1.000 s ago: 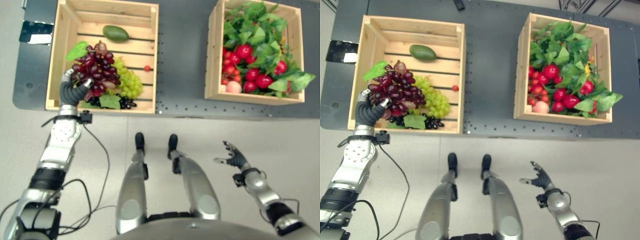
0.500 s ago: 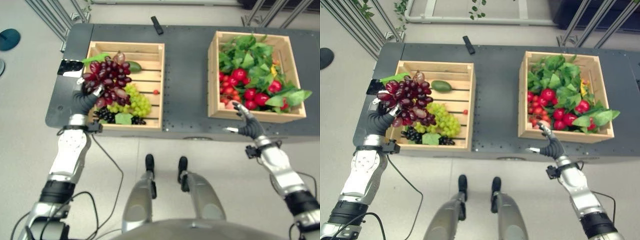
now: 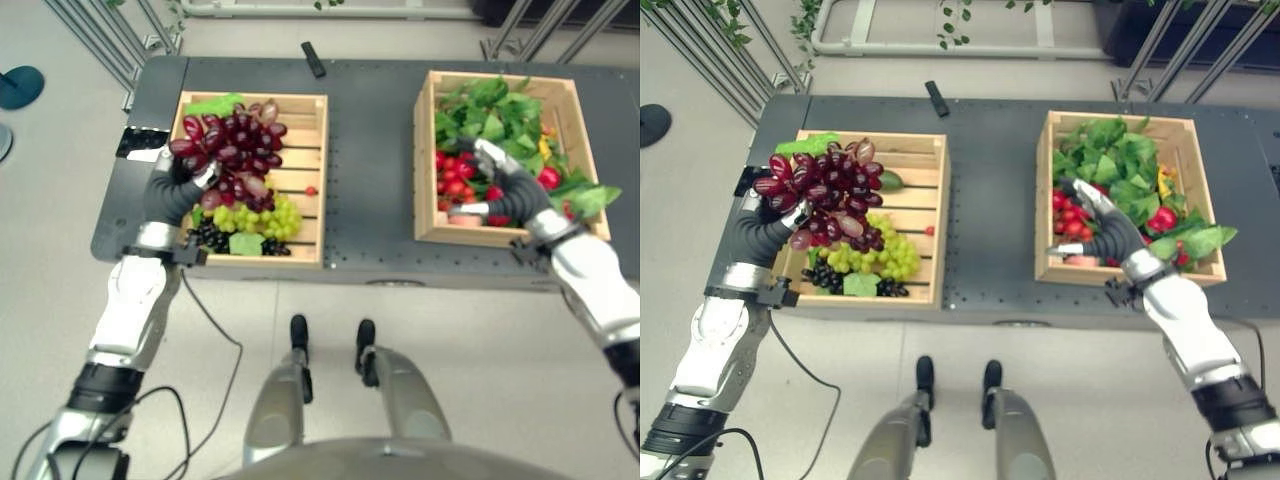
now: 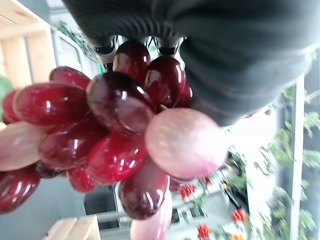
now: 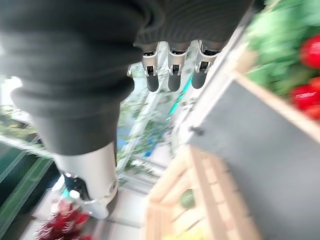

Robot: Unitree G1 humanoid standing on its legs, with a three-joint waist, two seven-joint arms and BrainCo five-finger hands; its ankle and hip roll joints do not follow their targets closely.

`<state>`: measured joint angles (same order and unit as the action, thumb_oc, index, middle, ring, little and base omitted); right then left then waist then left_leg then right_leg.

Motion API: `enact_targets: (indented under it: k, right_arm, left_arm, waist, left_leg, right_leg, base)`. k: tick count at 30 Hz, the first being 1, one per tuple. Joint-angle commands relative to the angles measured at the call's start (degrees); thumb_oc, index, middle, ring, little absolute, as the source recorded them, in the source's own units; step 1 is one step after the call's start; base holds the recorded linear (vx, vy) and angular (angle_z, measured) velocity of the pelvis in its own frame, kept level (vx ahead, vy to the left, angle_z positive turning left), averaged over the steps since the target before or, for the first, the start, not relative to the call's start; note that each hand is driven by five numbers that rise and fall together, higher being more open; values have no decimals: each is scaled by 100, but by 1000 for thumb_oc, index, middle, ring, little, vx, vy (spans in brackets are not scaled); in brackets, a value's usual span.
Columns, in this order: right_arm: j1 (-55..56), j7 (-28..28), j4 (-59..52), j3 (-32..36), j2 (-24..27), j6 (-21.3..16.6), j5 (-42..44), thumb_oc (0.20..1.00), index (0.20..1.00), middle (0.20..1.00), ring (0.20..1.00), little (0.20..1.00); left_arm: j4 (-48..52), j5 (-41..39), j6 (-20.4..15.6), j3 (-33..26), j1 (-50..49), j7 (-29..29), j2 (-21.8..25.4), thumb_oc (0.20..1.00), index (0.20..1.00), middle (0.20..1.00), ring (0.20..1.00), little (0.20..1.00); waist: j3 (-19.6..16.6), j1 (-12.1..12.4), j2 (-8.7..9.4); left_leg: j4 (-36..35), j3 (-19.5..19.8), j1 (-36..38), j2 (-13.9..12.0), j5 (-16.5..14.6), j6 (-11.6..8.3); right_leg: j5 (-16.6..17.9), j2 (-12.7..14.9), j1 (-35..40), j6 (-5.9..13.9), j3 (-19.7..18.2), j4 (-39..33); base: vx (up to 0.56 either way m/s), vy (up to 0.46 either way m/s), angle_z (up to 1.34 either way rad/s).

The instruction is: Pick up the fruits from the basket on one side to the basket on the other side

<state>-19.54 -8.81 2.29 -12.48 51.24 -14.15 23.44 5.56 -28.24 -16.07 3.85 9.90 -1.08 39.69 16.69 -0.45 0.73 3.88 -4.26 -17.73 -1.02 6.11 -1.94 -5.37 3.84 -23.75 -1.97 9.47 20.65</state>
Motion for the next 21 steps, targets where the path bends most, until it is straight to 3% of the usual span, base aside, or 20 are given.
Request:
enact_targets:
  k: [1, 6, 13, 21]
  right_arm:
    - [-660, -390, -500, -566, 63, -106, 968, 1000, 1000, 1000, 1000, 1000]
    - [-1703, -654, -562, -1516, 263, 23, 1234, 1000, 1000, 1000, 1000, 1000]
    - [-2659, -934, -718, -2501, -100, 251, 1799, 1000, 1000, 1000, 1000, 1000]
    - [-2676, -1212, -991, -2808, -559, 480, 2933, 1000, 1000, 1000, 1000, 1000]
  left_arm:
    - [407, -217, -451, 244, 514, 188, 323, 200, 200, 200, 200, 200]
    - [441, -300, -449, 761, 925, 394, 618, 200, 200, 200, 200, 200]
    - [192, -231, -409, 1651, 1884, 499, 703, 200, 200, 200, 200, 200]
    - [175, -141, -427, 2097, 2472, 533, 790, 200, 200, 200, 200, 200]
  waist:
    - [-234, -34, 155]
    - [-231, -9, 174]
    - [-209, -35, 210]
    - [-202, -85, 238]
  left_leg:
    - [582, -27, 209, 148, -852, 63]
    - [604, -41, 157, 133, -837, 59]
    - [680, -55, 71, 96, -838, 65]
    - [742, -88, 52, 77, -879, 69]
  right_leg:
    - [181, 268, 476, 790, -24, -533]
    - [196, 259, 400, 775, -64, -523]
    - [196, 247, 313, 773, -100, -461]
    - [187, 227, 274, 769, -151, -400]
  base:
    - [0, 0, 0]
    - [0, 0, 0]
    - [0, 0, 0]
    - [2, 1, -1]
